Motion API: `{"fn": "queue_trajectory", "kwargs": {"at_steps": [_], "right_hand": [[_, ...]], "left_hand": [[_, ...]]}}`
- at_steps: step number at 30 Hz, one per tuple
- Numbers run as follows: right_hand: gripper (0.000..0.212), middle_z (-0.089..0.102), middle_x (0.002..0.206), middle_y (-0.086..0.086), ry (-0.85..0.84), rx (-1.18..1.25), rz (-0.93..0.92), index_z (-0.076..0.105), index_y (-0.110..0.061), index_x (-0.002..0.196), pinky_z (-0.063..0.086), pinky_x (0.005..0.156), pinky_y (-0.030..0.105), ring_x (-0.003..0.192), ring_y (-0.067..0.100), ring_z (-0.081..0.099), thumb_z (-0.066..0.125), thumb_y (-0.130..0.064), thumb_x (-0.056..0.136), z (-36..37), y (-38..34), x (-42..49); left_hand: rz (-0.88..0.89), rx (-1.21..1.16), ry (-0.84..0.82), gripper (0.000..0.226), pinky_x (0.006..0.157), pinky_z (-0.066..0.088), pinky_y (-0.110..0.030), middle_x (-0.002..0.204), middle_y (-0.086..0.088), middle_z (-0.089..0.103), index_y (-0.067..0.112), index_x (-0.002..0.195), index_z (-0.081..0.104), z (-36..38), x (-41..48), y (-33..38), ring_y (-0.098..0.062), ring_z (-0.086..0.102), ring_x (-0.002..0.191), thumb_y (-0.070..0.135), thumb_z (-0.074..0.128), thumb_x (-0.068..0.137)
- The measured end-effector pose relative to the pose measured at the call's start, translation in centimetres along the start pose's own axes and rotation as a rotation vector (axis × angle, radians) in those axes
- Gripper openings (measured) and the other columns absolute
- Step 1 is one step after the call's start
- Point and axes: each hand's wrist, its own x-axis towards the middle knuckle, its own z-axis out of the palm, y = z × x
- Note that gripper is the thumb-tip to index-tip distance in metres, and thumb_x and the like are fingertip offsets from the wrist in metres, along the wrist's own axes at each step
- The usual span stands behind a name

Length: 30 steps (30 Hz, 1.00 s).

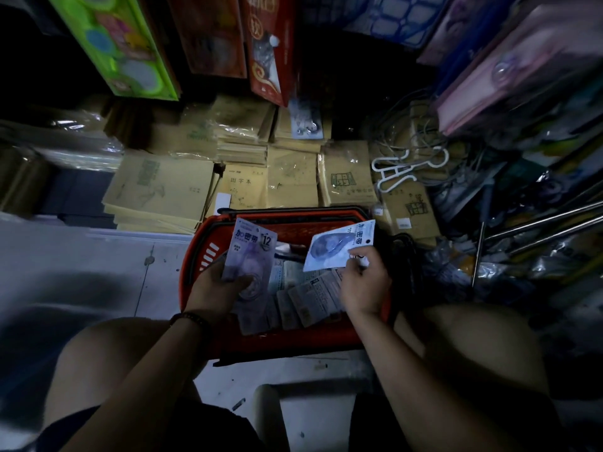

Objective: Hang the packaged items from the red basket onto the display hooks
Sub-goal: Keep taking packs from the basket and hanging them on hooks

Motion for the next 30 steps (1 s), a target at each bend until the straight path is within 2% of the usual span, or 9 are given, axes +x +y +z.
{"fn": "queue_trajectory", "kwargs": {"at_steps": [3, 7, 10, 12, 15, 19, 23, 27, 30], "right_hand": [[0.036, 0.074, 0.105, -0.007, -0.051, 0.168, -0.009, 0.070, -0.029, 0.098, 0.060, 0.068, 0.034, 0.085, 0.025, 0.075, 0.054, 0.002, 0.091, -1.5, -2.2, -0.4], [0.041, 0.073, 0.112, -0.010, -0.103, 0.263, -0.163, 0.067, -0.038, 0.108, 0.053, 0.079, 0.041, 0.090, 0.022, 0.068, 0.052, -0.001, 0.094, -4.8, -5.3, -1.0], [0.036, 0.074, 0.107, -0.004, -0.177, 0.353, -0.199, 0.068, -0.031, 0.113, 0.048, 0.073, 0.033, 0.087, 0.018, 0.067, 0.052, -0.001, 0.102, -7.0, -7.7, -1.5], [0.033, 0.077, 0.108, 0.000, -0.224, 0.409, -0.206, 0.070, -0.026, 0.114, 0.048, 0.073, 0.030, 0.091, 0.018, 0.070, 0.051, 0.000, 0.105, -8.2, -9.5, -1.6], [0.033, 0.076, 0.117, -0.003, -0.286, 0.430, -0.256, 0.072, -0.027, 0.114, 0.051, 0.077, 0.031, 0.100, 0.020, 0.072, 0.050, -0.002, 0.106, -10.1, -12.1, -1.9], [0.031, 0.074, 0.122, -0.013, -0.271, 0.384, -0.398, 0.071, -0.026, 0.116, 0.053, 0.088, 0.026, 0.108, 0.004, 0.069, 0.051, -0.004, 0.107, -12.9, -15.6, -1.8], [0.031, 0.075, 0.117, -0.016, -0.239, 0.375, -0.495, 0.072, -0.030, 0.114, 0.050, 0.074, 0.024, 0.087, 0.002, 0.070, 0.053, -0.007, 0.107, -15.2, -18.6, -1.8], [0.021, 0.070, 0.122, -0.017, -0.183, 0.281, -0.626, 0.072, -0.028, 0.115, 0.055, 0.094, 0.027, 0.112, 0.002, 0.067, 0.061, -0.014, 0.105, -17.8, -21.6, -1.3], [0.027, 0.041, 0.147, -0.003, -0.142, 0.061, -0.793, 0.068, -0.026, 0.127, 0.036, 0.109, 0.015, 0.133, 0.010, 0.045, 0.070, -0.028, 0.100, -20.1, -23.5, -1.1]], "left_hand": [[0.020, -0.108, 0.030, 0.029, 0.082, 0.060, -0.040, 0.108, -0.003, 0.078, 0.020, 0.121, 0.071, -0.3, -1.3, 0.8, -0.026, 0.074, 0.101, 0.030, 0.079, 0.095], [0.079, -0.275, 0.098, 0.022, 0.076, 0.062, -0.039, 0.100, 0.001, 0.081, 0.020, 0.117, 0.073, -0.6, -3.4, 2.3, -0.022, 0.077, 0.095, 0.025, 0.079, 0.096], [0.108, -0.421, 0.070, 0.026, 0.086, 0.065, -0.053, 0.110, -0.002, 0.082, 0.028, 0.122, 0.072, -0.7, -5.2, 4.2, -0.026, 0.079, 0.102, 0.023, 0.077, 0.097], [0.130, -0.511, 0.023, 0.022, 0.083, 0.064, -0.056, 0.114, -0.006, 0.081, 0.032, 0.119, 0.073, -0.6, -6.7, 6.0, -0.031, 0.079, 0.101, 0.025, 0.076, 0.099], [0.170, -0.628, -0.021, 0.013, 0.077, 0.063, -0.054, 0.113, -0.015, 0.080, 0.027, 0.115, 0.073, -0.5, -9.1, 8.8, -0.040, 0.079, 0.097, 0.022, 0.070, 0.103], [0.265, -0.659, -0.144, 0.026, 0.085, 0.062, -0.063, 0.118, -0.017, 0.079, 0.013, 0.128, 0.066, -0.8, -12.8, 12.5, -0.044, 0.077, 0.105, 0.019, 0.069, 0.103], [0.347, -0.619, -0.193, 0.037, 0.088, 0.059, -0.071, 0.125, -0.016, 0.077, 0.013, 0.134, 0.061, -1.2, -15.5, 15.1, -0.044, 0.076, 0.111, 0.005, 0.071, 0.100], [0.426, -0.643, -0.172, 0.036, 0.092, 0.059, -0.069, 0.127, -0.017, 0.076, 0.011, 0.134, 0.061, -1.9, -17.9, 18.3, -0.043, 0.075, 0.113, 0.001, 0.068, 0.100], [0.499, -0.653, -0.112, 0.037, 0.095, 0.058, -0.069, 0.124, -0.016, 0.078, 0.013, 0.132, 0.063, -2.5, -19.0, 21.7, -0.042, 0.076, 0.112, 0.000, 0.070, 0.098]]}}
